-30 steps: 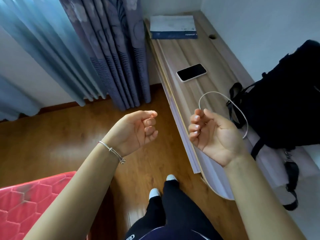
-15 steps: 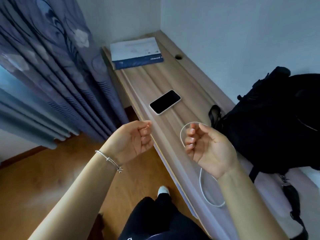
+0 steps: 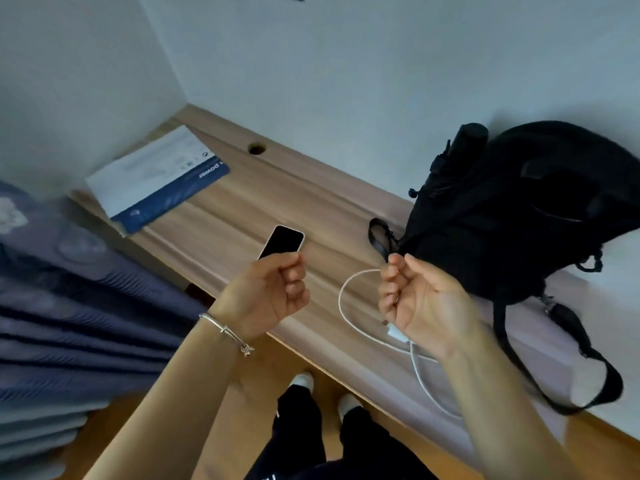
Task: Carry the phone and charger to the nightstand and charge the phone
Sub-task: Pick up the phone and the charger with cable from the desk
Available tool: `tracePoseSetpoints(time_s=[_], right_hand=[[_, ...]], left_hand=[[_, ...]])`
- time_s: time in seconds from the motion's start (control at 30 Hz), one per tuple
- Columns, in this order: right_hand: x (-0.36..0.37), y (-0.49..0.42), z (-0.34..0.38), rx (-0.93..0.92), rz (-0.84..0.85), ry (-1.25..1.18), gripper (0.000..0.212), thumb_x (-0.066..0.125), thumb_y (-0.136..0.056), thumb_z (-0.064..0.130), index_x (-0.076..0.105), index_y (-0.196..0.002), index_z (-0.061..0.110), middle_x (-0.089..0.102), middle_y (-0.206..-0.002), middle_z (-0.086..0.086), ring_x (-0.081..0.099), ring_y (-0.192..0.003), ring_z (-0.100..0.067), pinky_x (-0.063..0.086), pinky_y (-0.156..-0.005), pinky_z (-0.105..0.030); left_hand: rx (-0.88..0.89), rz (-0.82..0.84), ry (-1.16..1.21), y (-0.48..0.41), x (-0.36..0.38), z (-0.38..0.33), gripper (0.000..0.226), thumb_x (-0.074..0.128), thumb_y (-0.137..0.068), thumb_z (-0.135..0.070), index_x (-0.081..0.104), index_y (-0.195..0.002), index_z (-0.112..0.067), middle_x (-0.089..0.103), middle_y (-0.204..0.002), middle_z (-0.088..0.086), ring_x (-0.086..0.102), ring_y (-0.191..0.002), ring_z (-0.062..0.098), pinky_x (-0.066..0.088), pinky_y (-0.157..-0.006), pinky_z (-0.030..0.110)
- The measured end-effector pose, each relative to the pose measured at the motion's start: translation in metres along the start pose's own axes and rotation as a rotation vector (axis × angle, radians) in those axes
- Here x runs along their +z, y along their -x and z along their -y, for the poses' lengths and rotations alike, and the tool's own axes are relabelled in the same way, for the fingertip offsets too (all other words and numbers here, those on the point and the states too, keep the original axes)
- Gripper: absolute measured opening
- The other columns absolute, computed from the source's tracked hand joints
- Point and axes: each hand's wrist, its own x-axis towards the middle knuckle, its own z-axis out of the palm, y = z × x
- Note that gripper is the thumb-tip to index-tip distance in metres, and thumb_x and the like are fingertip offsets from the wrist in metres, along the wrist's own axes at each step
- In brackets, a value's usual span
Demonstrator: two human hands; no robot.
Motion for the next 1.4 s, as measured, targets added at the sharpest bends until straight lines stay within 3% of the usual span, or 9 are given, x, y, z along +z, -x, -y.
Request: tracePoseSetpoints(time_s=[0.33, 0.73, 1.0, 1.17, 1.23, 1.3, 1.4], right_hand=[[-0.009, 0.015, -0.038, -0.251, -0.199, -0.209, 0.013, 0.054, -0.08, 0.023, 0.064, -0.079, 0.014, 0.057, -0.068, 0.002, 0.053, -0.054, -0.009, 0.046, -0.051, -0.019], [-0.039, 0.034, -0.057, -0.303, -0.318, -0.272, 0.008, 0.06, -0.076, 0.021, 0.062, -0.079, 0.014, 0.058, -0.068, 0.002, 0.053, -0.055, -0.009, 0.046, -0.05, -0.018], [-0.086, 0.022, -0.052, -0.279, -0.555, -0.195, 0.019, 0.05, -0.091, 0.015, 0.065, -0.08, 0.013, 0.064, -0.062, 0.004, 0.056, -0.05, -0.006, 0.048, -0.049, -0.017], [-0.101, -0.003, -0.053, -0.253, -0.739, 0.124, 0.01, 0.055, -0.089, 0.009, 0.058, -0.079, 0.01, 0.056, -0.07, -0.006, 0.051, -0.061, -0.015, 0.042, -0.061, -0.024], [-0.104, -0.012, -0.053, -0.256, -0.808, 0.404, 0.002, 0.055, -0.089, 0.009, 0.055, -0.087, 0.009, 0.054, -0.079, -0.007, 0.053, -0.071, -0.018, 0.046, -0.063, -0.025], [-0.112, -0.019, -0.057, -0.205, -0.907, 0.876, 0.026, 0.063, -0.085, 0.02, 0.054, -0.108, 0.009, 0.057, -0.101, -0.006, 0.056, -0.094, -0.023, 0.047, -0.082, -0.033], [-0.123, -0.027, -0.063, -0.104, -0.941, 1.484, 0.059, 0.069, -0.078, 0.03, 0.044, -0.128, 0.012, 0.046, -0.13, -0.008, 0.043, -0.12, -0.028, 0.037, -0.1, -0.041]], left_hand=[[-0.213, 0.191, -0.178, -0.043, -0.014, -0.022, 0.008, 0.053, -0.079, -0.019, 0.057, -0.08, -0.013, 0.042, -0.056, -0.004, 0.038, -0.043, 0.008, 0.048, -0.06, 0.025], [-0.359, 0.298, -0.273, -0.073, 0.029, 0.013, 0.008, 0.052, -0.079, -0.018, 0.057, -0.08, -0.012, 0.042, -0.055, -0.004, 0.037, -0.043, 0.007, 0.049, -0.056, 0.023], [-0.383, 0.303, -0.312, -0.099, 0.027, -0.001, 0.009, 0.051, -0.076, -0.018, 0.057, -0.081, -0.012, 0.044, -0.053, -0.005, 0.041, -0.04, 0.008, 0.049, -0.055, 0.024], [-0.407, 0.219, -0.312, -0.119, 0.012, -0.001, 0.018, 0.041, -0.091, -0.016, 0.055, -0.083, -0.011, 0.045, -0.051, -0.005, 0.041, -0.039, 0.008, 0.049, -0.05, 0.023], [-0.417, 0.173, -0.306, -0.125, 0.005, -0.003, 0.018, 0.04, -0.091, -0.016, 0.055, -0.083, -0.011, 0.046, -0.05, -0.004, 0.041, -0.038, 0.008, 0.049, -0.049, 0.022], [-0.429, 0.149, -0.294, -0.129, -0.003, -0.004, 0.019, 0.04, -0.092, -0.017, 0.055, -0.082, -0.011, 0.047, -0.049, -0.005, 0.041, -0.038, 0.008, 0.049, -0.049, 0.021], [-0.446, 0.137, -0.279, -0.134, -0.009, -0.003, 0.018, 0.041, -0.091, -0.017, 0.055, -0.083, -0.011, 0.047, -0.049, -0.005, 0.042, -0.038, 0.008, 0.049, -0.051, 0.02]])
